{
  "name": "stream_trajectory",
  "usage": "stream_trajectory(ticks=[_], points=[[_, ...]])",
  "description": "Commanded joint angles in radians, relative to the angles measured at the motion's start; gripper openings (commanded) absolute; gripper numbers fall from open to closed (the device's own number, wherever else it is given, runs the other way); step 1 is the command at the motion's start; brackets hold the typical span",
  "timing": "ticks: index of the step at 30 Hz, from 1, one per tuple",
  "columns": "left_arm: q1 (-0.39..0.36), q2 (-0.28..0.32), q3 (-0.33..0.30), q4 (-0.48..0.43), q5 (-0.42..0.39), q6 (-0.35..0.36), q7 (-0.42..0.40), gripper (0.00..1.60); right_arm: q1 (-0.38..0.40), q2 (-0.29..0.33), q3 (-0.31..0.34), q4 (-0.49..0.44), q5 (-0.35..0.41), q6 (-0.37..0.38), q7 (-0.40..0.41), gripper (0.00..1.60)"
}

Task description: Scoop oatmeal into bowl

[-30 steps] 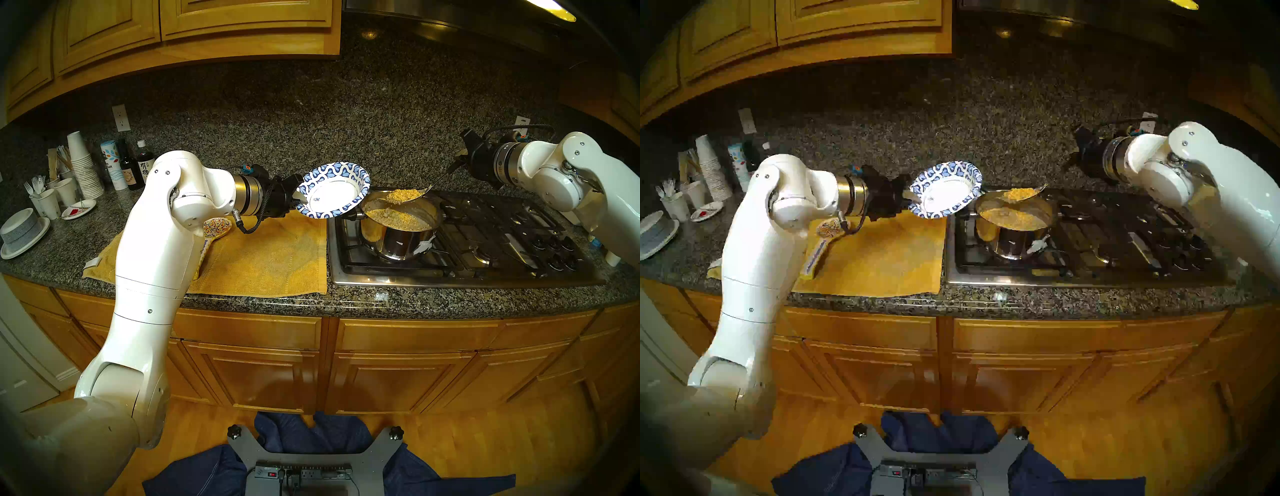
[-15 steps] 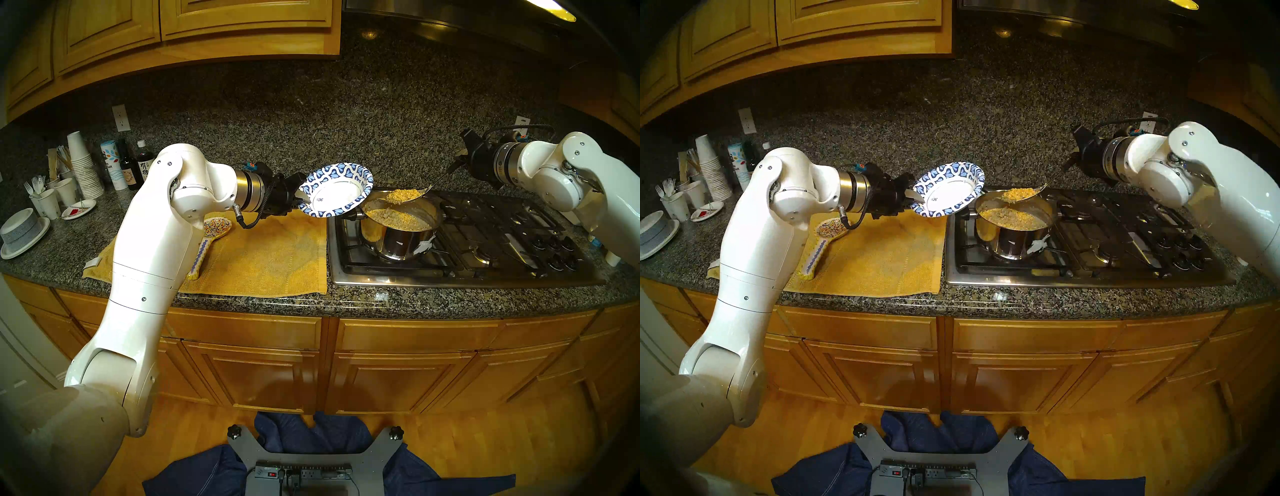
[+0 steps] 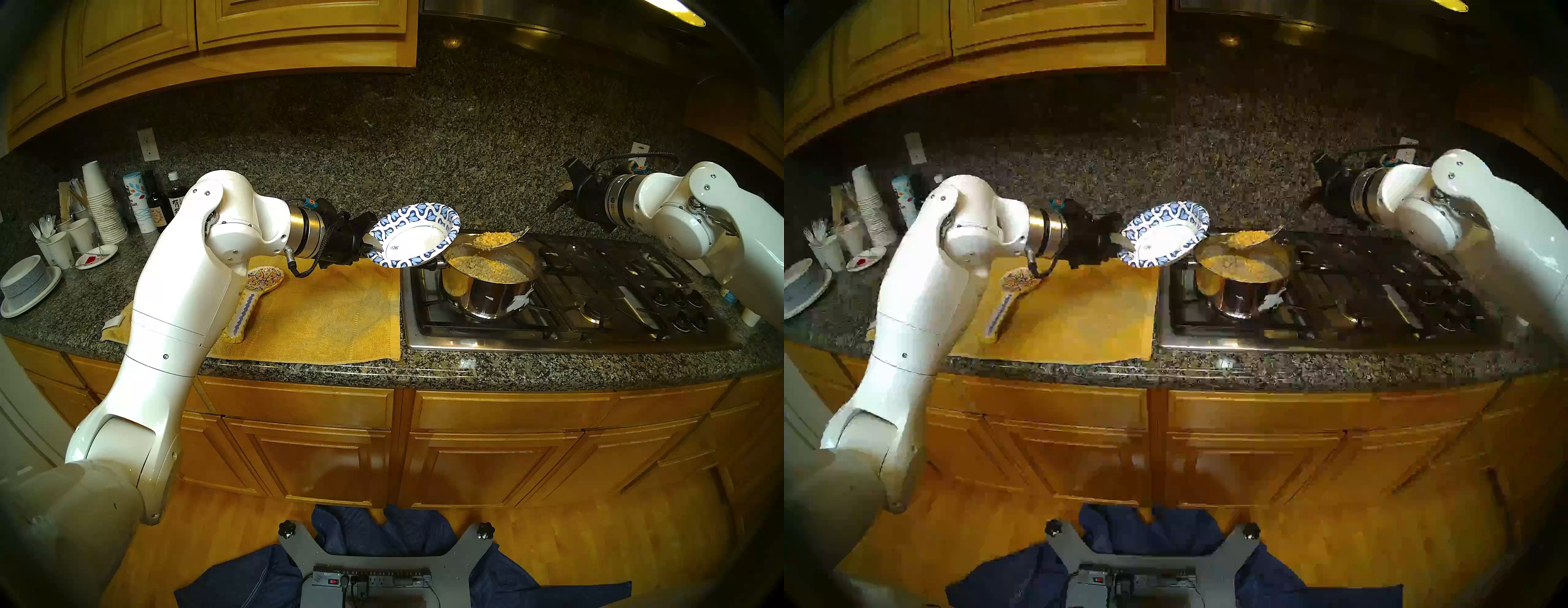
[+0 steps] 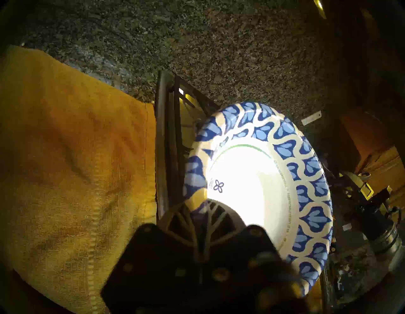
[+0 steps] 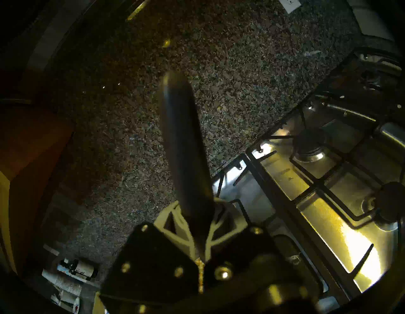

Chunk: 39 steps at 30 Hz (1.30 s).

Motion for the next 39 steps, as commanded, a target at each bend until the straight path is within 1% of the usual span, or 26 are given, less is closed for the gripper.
stream_trajectory(ticks=[1, 4, 7, 8, 11, 13, 16, 17, 18, 19, 20, 24, 26, 27, 28, 30, 34, 35, 37, 38, 39], points=[[-0.067, 0.034, 0.014, -0.005, -0.063, -0.017, 0.106, 0.0, 0.042, -0.002, 0.039, -0.002, -0.007, -0.007, 0.013, 0.0], [-0.075, 0.049, 0.029, -0.003, -0.086, -0.026, 0.111, 0.0, 0.042, -0.002, 0.039, -0.002, -0.007, -0.007, 0.013, 0.0], [-0.085, 0.06, 0.042, -0.002, -0.115, -0.037, 0.134, 0.0, 0.042, -0.002, 0.039, -0.002, -0.007, -0.007, 0.013, 0.0], [-0.087, 0.067, 0.049, 0.0, -0.12, -0.041, 0.121, 0.0, 0.042, -0.002, 0.039, -0.002, -0.007, -0.007, 0.013, 0.0], [-0.097, 0.078, 0.063, 0.0, -0.15, -0.054, 0.144, 0.0, 0.043, -0.001, 0.039, -0.002, -0.008, -0.007, 0.013, 0.0], [-0.099, 0.085, 0.07, 0.001, -0.155, -0.058, 0.133, 0.0, 0.044, 0.001, 0.04, -0.001, -0.01, -0.007, 0.012, 0.0], [-0.108, 0.096, 0.083, 0.001, -0.182, -0.071, 0.152, 0.0, 0.05, 0.007, 0.044, -0.001, -0.015, -0.004, 0.012, 0.0], [-0.115, 0.104, 0.093, 0.001, -0.203, -0.08, 0.168, 0.0, 0.054, 0.013, 0.047, -0.001, -0.019, -0.003, 0.01, 0.0], [-0.115, 0.104, 0.093, 0.001, -0.203, -0.08, 0.168, 0.0, 0.054, 0.013, 0.047, -0.001, -0.019, -0.003, 0.01, 0.0], [-0.121, 0.111, 0.102, 0.001, -0.219, -0.089, 0.175, 0.0, 0.058, 0.018, 0.05, 0.0, -0.02, -0.001, 0.01, 0.0], [-0.123, 0.118, 0.109, 0.002, -0.224, -0.093, 0.165, 0.0, 0.059, 0.021, 0.051, 0.001, -0.02, -0.001, 0.009, 0.0], [-0.133, 0.129, 0.124, 0.002, -0.253, -0.108, 0.183, 0.0, 0.062, 0.025, 0.052, 0.002, -0.021, 0.0, 0.007, 0.0], [-0.146, 0.141, 0.14, 0.001, -0.287, -0.125, 0.208, 0.0, 0.066, 0.028, 0.055, 0.003, -0.021, 0.003, 0.005, 0.0], [-0.149, 0.149, 0.149, 0.003, -0.293, -0.131, 0.193, 0.0, 0.069, 0.028, 0.057, 0.004, -0.021, 0.004, 0.004, 0.0], [-0.152, 0.148, 0.149, 0.001, -0.305, -0.135, 0.22, 0.0, 0.072, 0.029, 0.059, 0.005, -0.022, 0.004, 0.003, 0.0], [-0.156, 0.155, 0.158, 0.002, -0.313, -0.142, 0.211, 0.0, 0.075, 0.029, 0.061, 0.006, -0.022, 0.005, 0.002, 0.0], [-0.171, 0.167, 0.175, 0.001, -0.352, -0.162, 0.244, 0.0, 0.086, 0.029, 0.071, 0.007, -0.022, 0.005, 0.001, 0.0], [-0.175, 0.174, 0.184, 0.002, -0.361, -0.169, 0.235, 0.0, 0.089, 0.029, 0.073, 0.006, -0.022, 0.005, 0.001, 0.0], [-0.186, 0.182, 0.197, 0.002, -0.391, -0.185, 0.265, 0.0, 0.099, 0.028, 0.083, 0.003, -0.019, 0.004, 0.002, 0.0], [-0.19, 0.188, 0.205, 0.002, -0.399, -0.191, 0.256, 0.0, 0.101, 0.027, 0.086, 0.003, -0.019, 0.005, 0.001, 0.0], [-0.195, 0.189, 0.207, 0.002, -0.412, -0.196, 0.277, 0.0, 0.104, 0.027, 0.089, 0.002, -0.018, 0.005, 0.0, 0.0]])
